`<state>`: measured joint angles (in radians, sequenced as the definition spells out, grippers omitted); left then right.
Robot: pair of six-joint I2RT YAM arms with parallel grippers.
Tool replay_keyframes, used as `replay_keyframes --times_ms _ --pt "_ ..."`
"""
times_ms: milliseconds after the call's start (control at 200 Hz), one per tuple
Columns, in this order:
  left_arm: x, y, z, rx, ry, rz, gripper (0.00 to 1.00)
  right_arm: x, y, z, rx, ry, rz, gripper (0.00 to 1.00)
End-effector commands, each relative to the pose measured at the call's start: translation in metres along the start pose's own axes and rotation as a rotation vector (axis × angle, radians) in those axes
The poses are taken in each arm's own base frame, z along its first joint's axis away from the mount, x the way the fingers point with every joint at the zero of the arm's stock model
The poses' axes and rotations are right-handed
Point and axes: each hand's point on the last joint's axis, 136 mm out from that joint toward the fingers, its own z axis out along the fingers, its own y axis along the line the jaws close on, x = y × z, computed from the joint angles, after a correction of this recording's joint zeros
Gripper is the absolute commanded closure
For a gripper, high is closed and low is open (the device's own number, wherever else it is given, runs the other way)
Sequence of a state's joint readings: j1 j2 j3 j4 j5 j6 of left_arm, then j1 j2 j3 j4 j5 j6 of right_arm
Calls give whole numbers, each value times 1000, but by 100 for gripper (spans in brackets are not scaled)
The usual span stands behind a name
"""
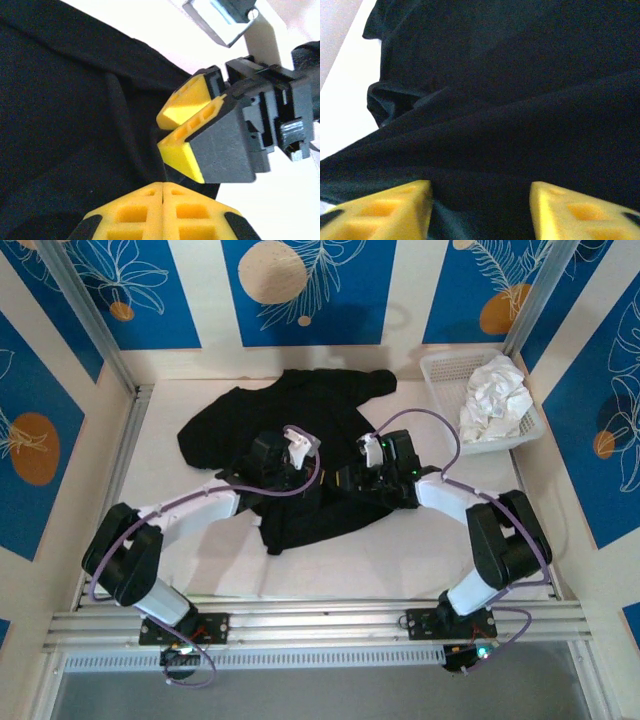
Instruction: Fold the inside-out t-shirt
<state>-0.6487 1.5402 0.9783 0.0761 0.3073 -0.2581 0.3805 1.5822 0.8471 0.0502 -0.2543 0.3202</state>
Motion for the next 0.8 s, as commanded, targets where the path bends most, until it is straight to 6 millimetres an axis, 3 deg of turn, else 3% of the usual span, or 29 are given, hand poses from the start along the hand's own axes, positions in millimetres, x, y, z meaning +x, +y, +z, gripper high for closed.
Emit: replay_keyframes --times_ms 0,90,350,480,650,795 --pt "-11 2 -10 2 -52 -6 100 -15 13 -2 -48 -37 -35 75" --pt "-8 5 -10 -7 -49 -4 100 -16 16 -8 -80 -42 -24 100" --pt "14 19 2 -51 14 58 100 -31 21 -38 -149 -112 34 100" --pt "23 22 11 -40 40 71 100 -33 26 -40 -170 -100 54 100" --pt "27 18 15 -5 45 71 100 -29 17 -42 -134 -88 76 100" --pt "31 15 22 21 72 84 75 -33 26 -44 -171 -85 97 100"
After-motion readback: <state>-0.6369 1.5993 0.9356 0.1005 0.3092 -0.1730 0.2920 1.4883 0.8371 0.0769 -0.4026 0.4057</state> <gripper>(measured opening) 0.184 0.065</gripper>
